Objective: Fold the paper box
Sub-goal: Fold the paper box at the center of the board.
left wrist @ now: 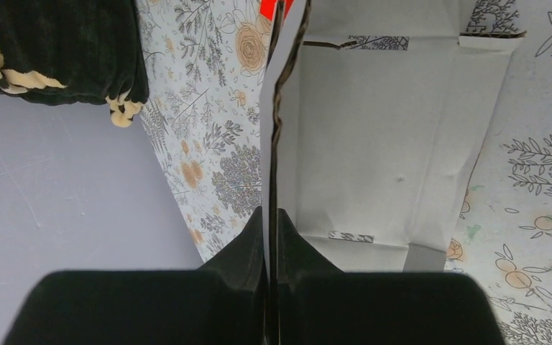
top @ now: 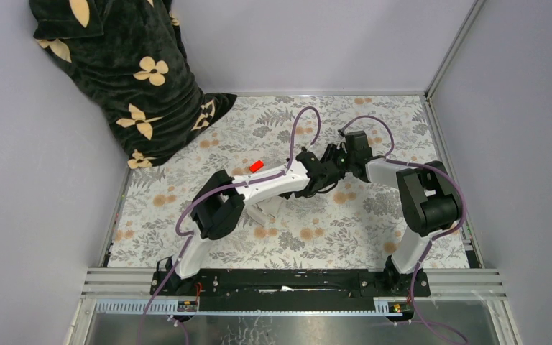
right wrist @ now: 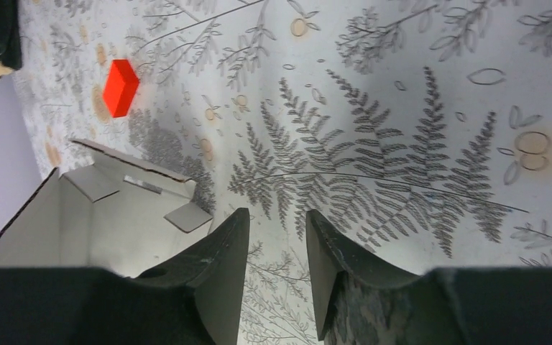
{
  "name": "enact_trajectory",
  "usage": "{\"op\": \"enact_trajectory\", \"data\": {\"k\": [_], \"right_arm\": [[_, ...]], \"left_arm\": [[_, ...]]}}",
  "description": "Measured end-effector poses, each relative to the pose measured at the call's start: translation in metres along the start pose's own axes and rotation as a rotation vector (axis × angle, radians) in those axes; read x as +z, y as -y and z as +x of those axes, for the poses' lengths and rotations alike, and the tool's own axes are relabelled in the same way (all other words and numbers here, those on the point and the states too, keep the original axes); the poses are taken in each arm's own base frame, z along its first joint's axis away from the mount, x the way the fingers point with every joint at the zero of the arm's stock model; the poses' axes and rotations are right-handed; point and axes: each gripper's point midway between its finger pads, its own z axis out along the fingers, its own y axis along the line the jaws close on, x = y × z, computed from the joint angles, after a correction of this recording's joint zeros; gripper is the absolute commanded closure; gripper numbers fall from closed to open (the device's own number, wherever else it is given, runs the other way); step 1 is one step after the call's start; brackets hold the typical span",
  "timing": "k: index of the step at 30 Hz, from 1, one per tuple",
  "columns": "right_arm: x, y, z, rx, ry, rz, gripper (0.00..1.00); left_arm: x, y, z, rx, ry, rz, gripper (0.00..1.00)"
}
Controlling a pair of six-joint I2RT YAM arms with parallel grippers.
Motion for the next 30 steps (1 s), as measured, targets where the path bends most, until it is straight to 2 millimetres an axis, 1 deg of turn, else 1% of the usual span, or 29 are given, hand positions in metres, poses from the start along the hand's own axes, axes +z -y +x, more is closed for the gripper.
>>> {"op": "enact_trajectory", "data": {"k": [3, 6, 7, 11, 13, 15, 19, 21, 24, 30], "right_arm": [[0.000, -0.005, 0.001, -0.001, -0.002, -0.042, 0.66], [0.000, -0.009, 0.014, 0.021, -0.025, -0.103, 0.69], [0.000, -0.011, 0.021, 0.037, -0.035, -0.132, 0.71], [-0.006, -0.013, 0.059, 0.145, -0.097, -0.233, 0.75], [-0.007, -0.017, 0.071, 0.189, -0.119, -0.268, 0.77], [-0.008, -0.029, 0.082, 0.205, -0.141, -0.304, 0.79], [-0.006, -0.063, 0.098, 0.173, -0.174, -0.376, 0.84], [-0.006, -0.074, 0.105, 0.166, -0.189, -0.395, 0.86], [-0.004, -0.086, 0.108, 0.167, -0.192, -0.404, 0.88], [0.003, -0.103, 0.103, 0.162, -0.159, -0.402, 0.91]], "left_arm": [[0.000, -0.001, 0.000, -0.002, 0.004, -0.011, 0.93], [0.001, -0.004, -0.002, -0.007, 0.014, -0.031, 0.93], [0.001, -0.006, -0.002, -0.010, 0.018, -0.039, 0.93], [0.003, -0.009, -0.004, -0.017, 0.032, -0.069, 0.93], [0.005, -0.009, -0.003, -0.017, 0.032, -0.075, 0.92], [0.007, -0.007, -0.001, -0.016, 0.031, -0.077, 0.92], [0.011, -0.003, 0.001, -0.026, 0.035, -0.073, 0.92], [0.013, -0.001, 0.001, -0.033, 0.038, -0.070, 0.92], [0.014, 0.002, 0.001, -0.048, 0.045, -0.063, 0.92], [0.011, 0.000, 0.001, -0.078, 0.064, -0.044, 0.92]]}}
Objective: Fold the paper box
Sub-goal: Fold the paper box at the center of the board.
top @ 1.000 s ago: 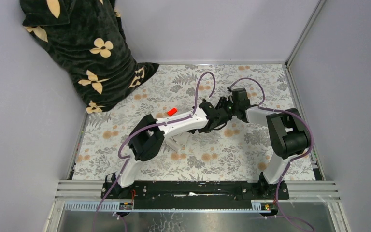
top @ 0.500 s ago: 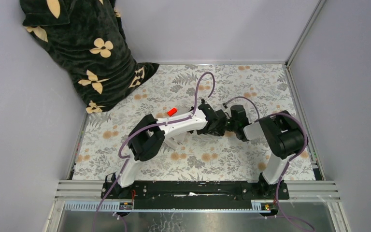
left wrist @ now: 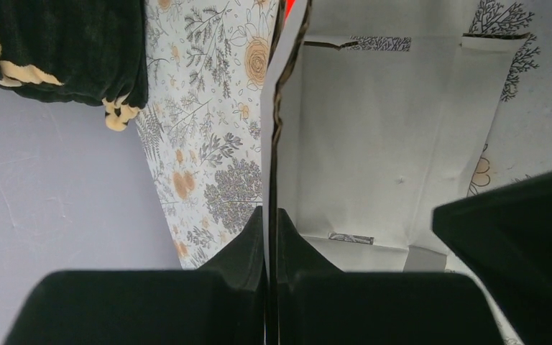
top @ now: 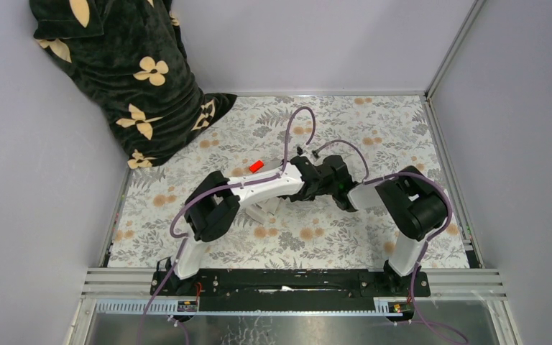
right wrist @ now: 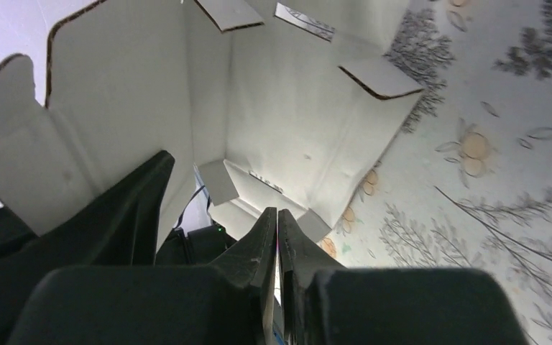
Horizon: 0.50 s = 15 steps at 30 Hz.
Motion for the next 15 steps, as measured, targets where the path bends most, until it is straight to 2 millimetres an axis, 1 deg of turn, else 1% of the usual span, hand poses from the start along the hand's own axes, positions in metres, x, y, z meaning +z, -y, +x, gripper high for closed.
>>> {"op": "enact_trajectory", "data": {"k": [3, 6, 12, 15], "right_arm": [[0.010, -0.008, 0.000, -0.015, 0.005, 0.001, 0.94], [0.019, -0.009, -0.001, -0.018, 0.011, 0.016, 0.96], [0.034, 0.004, 0.004, -0.012, 0.014, 0.093, 1.00], [0.038, 0.012, 0.002, -0.011, 0.029, 0.131, 1.00]], "left_arm": [[-0.002, -0.002, 0.000, -0.015, 0.008, 0.012, 0.92], [-0.004, -0.005, 0.004, -0.021, 0.010, 0.018, 0.92], [-0.004, -0.006, 0.007, -0.035, 0.016, 0.029, 0.92], [-0.001, -0.006, 0.011, -0.032, 0.001, 0.031, 0.92]]}}
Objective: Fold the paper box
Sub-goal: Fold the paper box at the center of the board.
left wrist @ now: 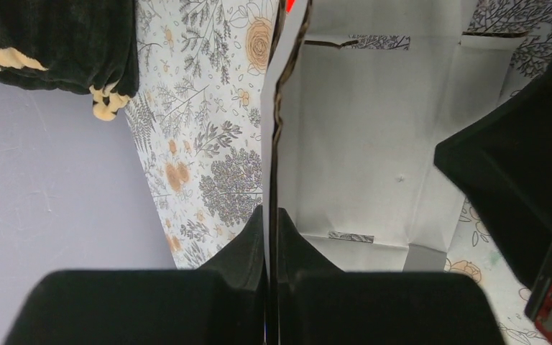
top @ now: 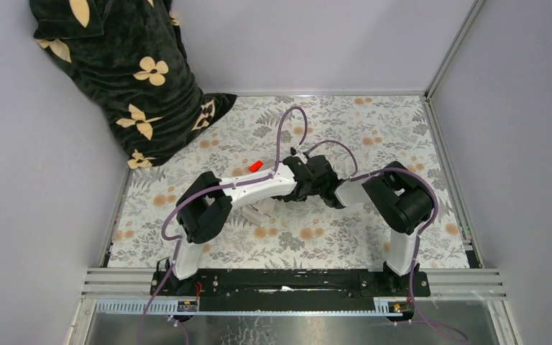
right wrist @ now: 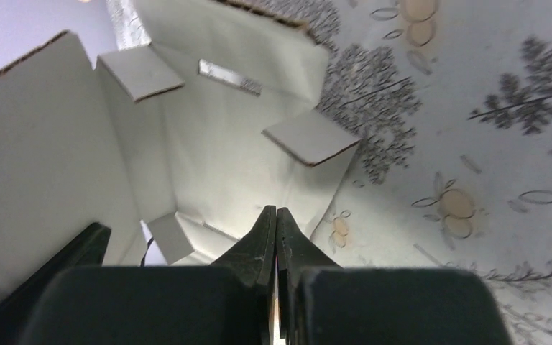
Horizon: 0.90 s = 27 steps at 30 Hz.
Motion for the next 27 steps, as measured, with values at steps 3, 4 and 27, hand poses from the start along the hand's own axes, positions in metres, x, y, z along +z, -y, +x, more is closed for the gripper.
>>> {"op": "enact_trajectory", "data": {"k": [3, 4, 27], "right_arm": [[0.005, 0.009, -0.002, 0.002, 0.011, 0.034, 1.00], [0.007, 0.012, -0.003, 0.002, 0.018, 0.048, 1.00], [0.014, 0.018, -0.020, -0.015, 0.105, 0.085, 1.00]], "left_arm": [[0.003, 0.001, 0.004, 0.005, -0.017, 0.004, 0.92], [0.004, 0.001, 0.006, 0.007, -0.022, 0.008, 0.92], [-0.012, 0.014, 0.020, -0.013, -0.106, 0.184, 0.91]]}}
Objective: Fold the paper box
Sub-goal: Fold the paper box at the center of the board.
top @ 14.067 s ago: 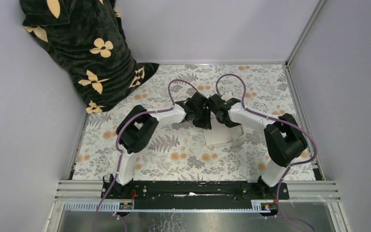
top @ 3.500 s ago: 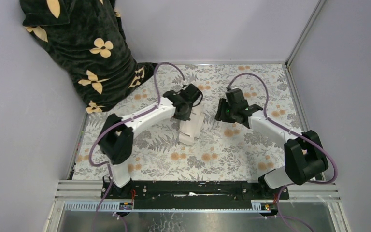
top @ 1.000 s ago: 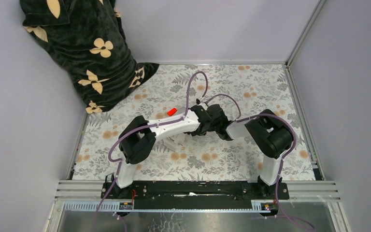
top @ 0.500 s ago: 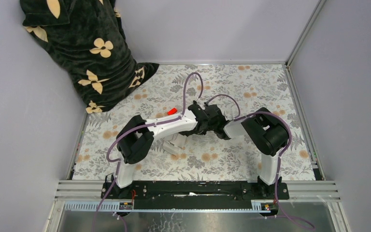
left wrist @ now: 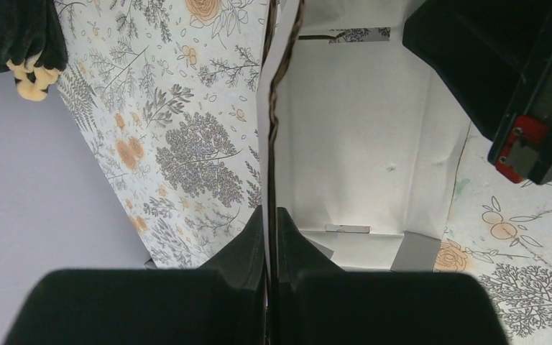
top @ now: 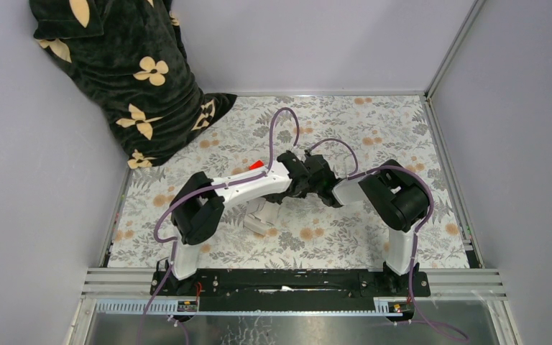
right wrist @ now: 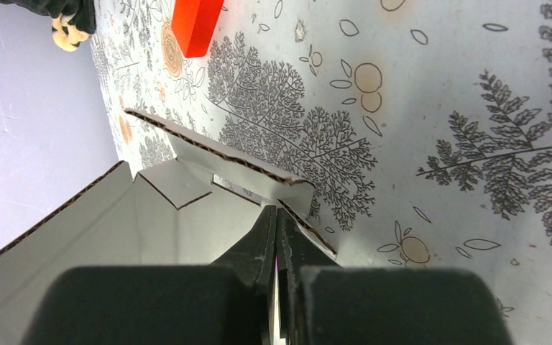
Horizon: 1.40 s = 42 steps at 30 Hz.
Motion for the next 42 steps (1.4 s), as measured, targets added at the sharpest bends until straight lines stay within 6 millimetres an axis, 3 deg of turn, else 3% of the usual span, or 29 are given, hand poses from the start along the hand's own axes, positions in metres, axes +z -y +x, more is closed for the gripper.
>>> {"op": "enact_trajectory", "data": {"k": [5, 14, 17, 19, 24, 30, 35, 42], "right_arm": [[-0.002, -0.004, -0.001, -0.010, 0.007, -0.013, 1.00], [-0.023, -0.024, 0.004, -0.059, 0.015, -0.049, 1.00], [-0.024, -0.012, 0.019, -0.055, -0.018, -0.008, 1.00], [-0.023, -0.009, 0.041, -0.069, -0.064, 0.004, 1.00], [-0.015, -0.005, 0.065, -0.070, -0.115, 0.012, 1.00], [-0.016, -0.005, 0.065, -0.054, -0.103, -0.003, 1.00], [-0.031, -0.001, 0.067, -0.040, -0.093, -0.007, 0.99], [-0.052, -0.014, 0.044, 0.008, -0.001, -0.105, 0.98]], "left_arm": [[-0.002, -0.005, -0.002, 0.010, 0.009, -0.021, 0.92], [-0.015, -0.024, -0.020, -0.007, 0.095, -0.099, 0.91], [-0.024, -0.026, -0.033, -0.041, 0.159, -0.104, 0.91], [-0.029, -0.021, -0.048, -0.082, 0.213, -0.089, 0.91], [-0.030, -0.018, -0.055, -0.106, 0.240, -0.077, 0.91], [-0.025, -0.016, -0.055, -0.109, 0.241, -0.079, 0.90], [-0.010, -0.020, -0.046, -0.139, 0.216, -0.061, 0.90], [0.001, -0.043, -0.041, -0.228, 0.201, -0.014, 0.90]]}}
